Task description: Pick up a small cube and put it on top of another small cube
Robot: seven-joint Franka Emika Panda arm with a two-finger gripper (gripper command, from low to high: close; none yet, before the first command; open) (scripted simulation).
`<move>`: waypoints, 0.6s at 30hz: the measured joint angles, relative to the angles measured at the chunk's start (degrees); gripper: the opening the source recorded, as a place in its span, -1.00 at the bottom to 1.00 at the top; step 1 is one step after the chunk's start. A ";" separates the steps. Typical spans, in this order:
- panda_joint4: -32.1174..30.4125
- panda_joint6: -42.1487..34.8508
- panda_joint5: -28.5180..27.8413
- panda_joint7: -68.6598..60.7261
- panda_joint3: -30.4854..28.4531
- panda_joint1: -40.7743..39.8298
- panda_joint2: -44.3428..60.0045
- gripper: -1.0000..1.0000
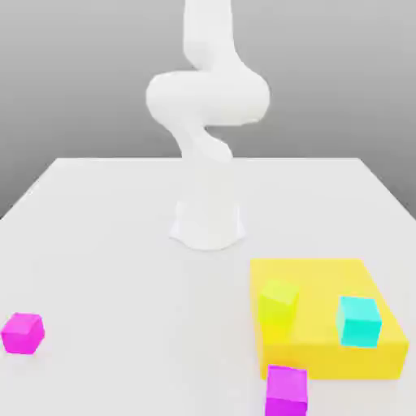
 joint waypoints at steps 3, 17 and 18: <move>-1.16 2.68 -1.36 6.91 0.34 -4.81 6.56 0.00; -6.33 14.63 -4.88 35.78 -4.46 -21.23 35.69 0.00; -6.72 15.52 -4.48 37.37 -5.06 -22.43 37.76 0.00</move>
